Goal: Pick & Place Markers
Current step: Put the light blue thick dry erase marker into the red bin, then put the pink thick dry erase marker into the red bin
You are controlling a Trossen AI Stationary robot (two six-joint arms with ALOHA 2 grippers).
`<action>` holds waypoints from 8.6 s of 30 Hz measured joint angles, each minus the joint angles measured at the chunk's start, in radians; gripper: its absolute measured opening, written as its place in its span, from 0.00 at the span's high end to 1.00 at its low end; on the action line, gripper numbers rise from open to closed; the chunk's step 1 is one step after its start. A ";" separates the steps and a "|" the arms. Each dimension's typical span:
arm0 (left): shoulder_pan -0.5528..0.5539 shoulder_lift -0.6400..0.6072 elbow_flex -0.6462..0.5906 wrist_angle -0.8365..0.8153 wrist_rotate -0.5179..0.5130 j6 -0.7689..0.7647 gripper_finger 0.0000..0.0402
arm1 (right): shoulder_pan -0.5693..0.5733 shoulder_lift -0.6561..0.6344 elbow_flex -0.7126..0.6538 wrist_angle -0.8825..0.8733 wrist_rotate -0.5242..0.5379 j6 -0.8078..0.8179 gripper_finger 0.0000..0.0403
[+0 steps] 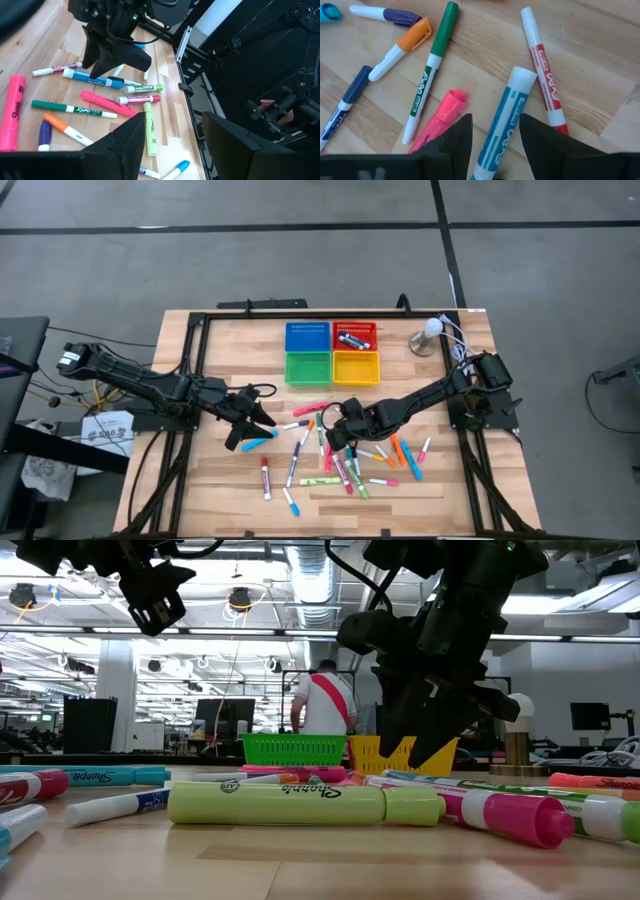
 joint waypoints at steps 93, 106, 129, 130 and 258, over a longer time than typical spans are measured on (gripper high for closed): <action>0.119 -0.066 -0.070 -0.011 -0.022 -0.012 0.52 | -0.178 0.064 0.433 -0.385 0.107 -0.487 0.83; 0.233 -0.070 -0.071 0.014 -0.196 -0.012 0.52 | -0.400 0.063 0.533 -0.386 0.151 -0.984 0.83; 0.235 -0.069 -0.071 0.072 -0.525 -0.038 0.52 | -0.832 0.067 0.442 -0.288 -0.081 -1.403 0.83; 0.235 -0.069 -0.071 0.073 -0.525 -0.038 0.52 | -0.837 0.067 0.436 -0.286 -0.099 -1.412 0.83; 0.019 -0.299 -0.103 -0.132 0.026 0.018 0.52 | 0.136 0.230 0.397 -0.258 -0.164 -0.004 0.63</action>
